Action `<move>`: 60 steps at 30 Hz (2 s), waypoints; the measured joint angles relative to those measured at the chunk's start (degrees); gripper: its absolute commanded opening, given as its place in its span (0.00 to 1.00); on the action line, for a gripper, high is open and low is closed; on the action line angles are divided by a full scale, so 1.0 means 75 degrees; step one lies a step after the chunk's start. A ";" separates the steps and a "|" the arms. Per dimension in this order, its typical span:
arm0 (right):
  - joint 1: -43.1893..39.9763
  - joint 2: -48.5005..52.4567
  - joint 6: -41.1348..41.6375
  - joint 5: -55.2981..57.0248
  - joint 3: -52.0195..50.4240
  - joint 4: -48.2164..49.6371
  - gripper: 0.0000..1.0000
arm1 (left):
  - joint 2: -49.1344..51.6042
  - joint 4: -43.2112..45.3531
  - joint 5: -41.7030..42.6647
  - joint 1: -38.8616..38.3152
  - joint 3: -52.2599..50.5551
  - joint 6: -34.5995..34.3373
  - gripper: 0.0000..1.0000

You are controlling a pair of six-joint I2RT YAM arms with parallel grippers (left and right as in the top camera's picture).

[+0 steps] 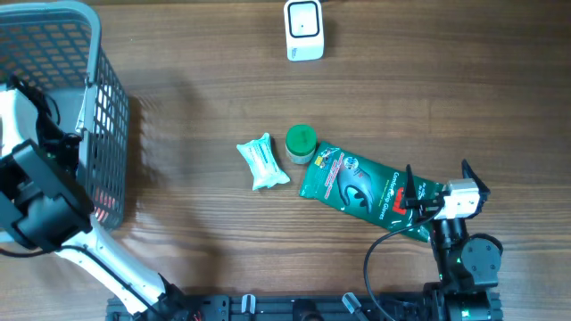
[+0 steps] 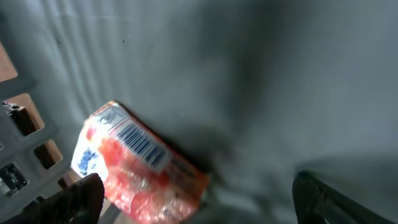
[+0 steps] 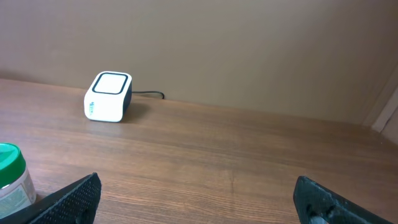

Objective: Scan the item barcode
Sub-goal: 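Reach left gripper into basket and grasp orange Kleenex pack, then place orange Kleenex pack on table below glove pack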

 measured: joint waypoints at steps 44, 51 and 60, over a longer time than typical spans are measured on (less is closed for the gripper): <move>0.0000 -0.0003 0.0003 0.0003 -0.0006 0.0017 0.99 | -0.5444 0.1827 -0.0452 -0.8515 -0.2597 -0.0044 0.04; 0.0000 -0.0006 0.0000 0.0000 -0.0009 0.0006 1.00 | -0.5304 0.6592 0.0551 -0.9844 -0.6053 -0.0434 0.04; 0.0000 -0.0009 0.0000 0.0000 -0.0012 0.0003 1.00 | -0.4978 0.7233 0.0568 -1.1115 -0.6117 0.0187 1.00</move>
